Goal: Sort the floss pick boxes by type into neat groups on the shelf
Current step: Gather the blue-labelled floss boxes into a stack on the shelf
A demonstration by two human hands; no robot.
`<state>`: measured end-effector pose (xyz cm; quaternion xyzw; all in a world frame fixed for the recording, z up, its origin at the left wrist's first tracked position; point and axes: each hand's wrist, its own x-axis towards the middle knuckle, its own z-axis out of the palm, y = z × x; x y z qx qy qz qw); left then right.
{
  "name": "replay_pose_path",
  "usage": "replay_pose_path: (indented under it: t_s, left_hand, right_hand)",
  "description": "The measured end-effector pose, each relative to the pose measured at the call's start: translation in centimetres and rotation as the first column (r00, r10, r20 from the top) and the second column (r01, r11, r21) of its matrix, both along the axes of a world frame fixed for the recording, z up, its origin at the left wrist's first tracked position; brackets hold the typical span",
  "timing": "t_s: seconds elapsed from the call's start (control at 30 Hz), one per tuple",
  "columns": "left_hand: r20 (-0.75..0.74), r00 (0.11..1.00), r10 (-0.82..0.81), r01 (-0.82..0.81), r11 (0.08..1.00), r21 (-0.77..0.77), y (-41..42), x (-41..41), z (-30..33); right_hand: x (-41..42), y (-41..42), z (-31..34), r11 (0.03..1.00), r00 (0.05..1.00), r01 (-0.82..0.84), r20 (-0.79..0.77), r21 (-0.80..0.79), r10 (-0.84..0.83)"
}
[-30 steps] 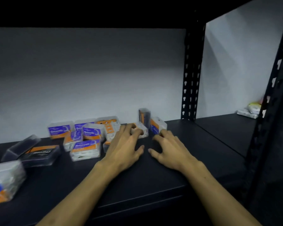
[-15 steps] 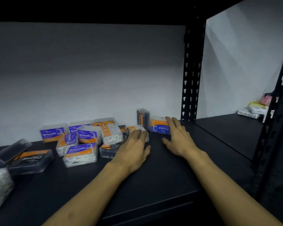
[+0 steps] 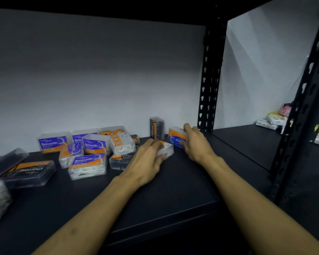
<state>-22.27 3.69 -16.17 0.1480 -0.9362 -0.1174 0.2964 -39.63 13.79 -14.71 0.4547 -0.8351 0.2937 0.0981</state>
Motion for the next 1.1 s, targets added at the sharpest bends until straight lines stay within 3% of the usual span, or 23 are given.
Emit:
replay_pose_path:
  t_s: [0.1, 0.2, 0.43, 0.63, 0.8, 0.9, 1.1]
  left_hand:
    - [0.044, 0.998, -0.053, 0.052, 0.998, 0.032, 0.0, 0.5, 0.7]
    - [-0.007, 0.996, -0.086, 0.087, 0.991, 0.098, -0.3, 0.9, 1.5]
    - [-0.158, 0.987, -0.002, 0.054, 0.945, 0.323, 0.1, 1.0, 1.8]
    - [-0.126, 0.992, -0.002, 0.052, 0.916, 0.397, 0.5, 1.1, 1.8]
    - [0.006, 0.999, -0.053, 0.052, 0.988, 0.144, 0.4, 0.9, 1.8]
    - [-0.036, 0.998, -0.058, 0.06, 0.995, 0.079, 0.4, 1.1, 2.0]
    - [-0.243, 0.97, -0.009, 0.068, 0.969, 0.238, -0.1, 2.1, 3.2]
  right_hand:
    - [1.5, 2.2, 0.1, 1.0, 1.0, -0.006, 0.024, -0.016, 0.007]
    - [3.2, 5.0, -0.2, 0.999, 0.998, -0.021, 0.061, -0.048, 0.024]
    - [5.3, 9.1, -1.2, 0.994, 0.994, -0.048, 0.093, -0.101, 0.057]
    - [4.9, 9.7, -1.2, 0.987, 0.982, -0.098, 0.151, -0.129, 0.117]
    - [3.7, 9.3, -0.6, 0.99, 0.975, -0.134, 0.174, -0.043, 0.139]
    - [3.0, 9.1, 0.0, 0.99, 0.97, -0.141, 0.197, -0.023, 0.142]
    - [3.1, 8.4, 1.0, 0.992, 0.967, -0.124, 0.225, 0.011, 0.118]
